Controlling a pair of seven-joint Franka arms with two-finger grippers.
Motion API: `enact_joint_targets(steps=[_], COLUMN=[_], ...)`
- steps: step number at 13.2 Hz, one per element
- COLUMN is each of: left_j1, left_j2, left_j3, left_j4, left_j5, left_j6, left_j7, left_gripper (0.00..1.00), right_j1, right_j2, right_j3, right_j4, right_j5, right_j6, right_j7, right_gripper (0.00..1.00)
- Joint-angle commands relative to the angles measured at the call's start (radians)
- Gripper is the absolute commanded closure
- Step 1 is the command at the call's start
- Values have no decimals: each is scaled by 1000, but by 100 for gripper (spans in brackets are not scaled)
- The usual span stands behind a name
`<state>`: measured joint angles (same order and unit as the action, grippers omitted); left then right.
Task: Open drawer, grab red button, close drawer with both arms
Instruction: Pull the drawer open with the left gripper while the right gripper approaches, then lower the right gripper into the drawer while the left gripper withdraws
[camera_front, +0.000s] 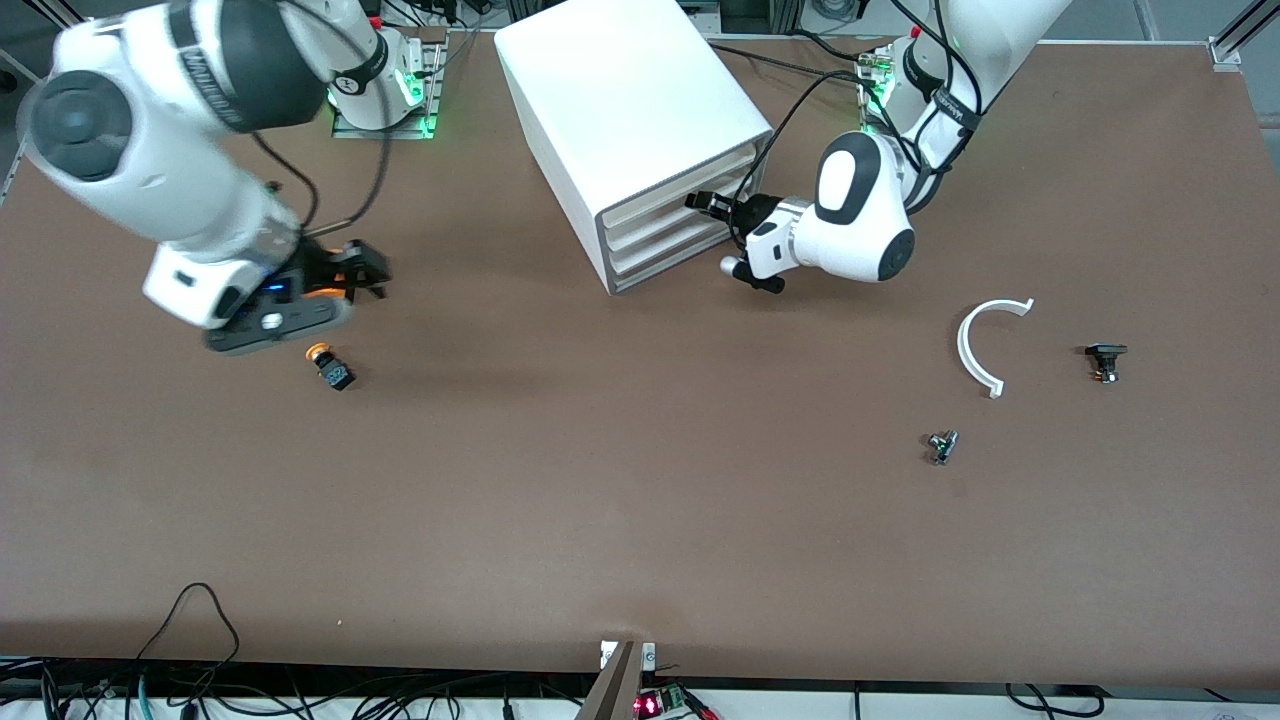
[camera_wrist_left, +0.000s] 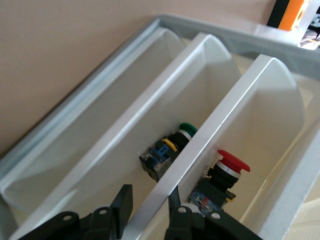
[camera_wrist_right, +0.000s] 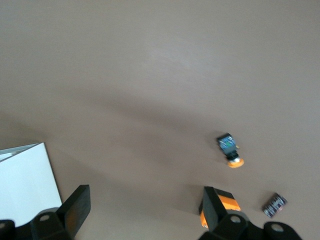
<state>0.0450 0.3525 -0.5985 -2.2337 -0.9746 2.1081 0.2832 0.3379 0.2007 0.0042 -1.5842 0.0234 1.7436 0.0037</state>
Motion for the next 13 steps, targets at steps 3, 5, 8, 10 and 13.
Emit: enact_joint_targets(steps=[3,5,8,10,13], left_j1=[45,68,78,87,98], left_j2=[-35,-30,-35,-49,-110], left_j3=[166,183,190,192,247], left_j4=[34,72,98,120,187], left_j5=[80,145,145,146,279], left_j6=[18,18,18,38,39], left_j7=[27,27,25,24,17], left_gripper=[100,100,1,0,0], right_j1=[147,171,231,263,268], right_j2=[55,86,147,239,376], right_j3=[-7,-7,34,57,150], right_j4=[26,49,127,249,450], right_j5=[10,18,55,58,55], right_j6=[97,109,112,114,117], right_j7=[6,-14,-69,-141,-299], right_gripper=[0,0,0,0,0])
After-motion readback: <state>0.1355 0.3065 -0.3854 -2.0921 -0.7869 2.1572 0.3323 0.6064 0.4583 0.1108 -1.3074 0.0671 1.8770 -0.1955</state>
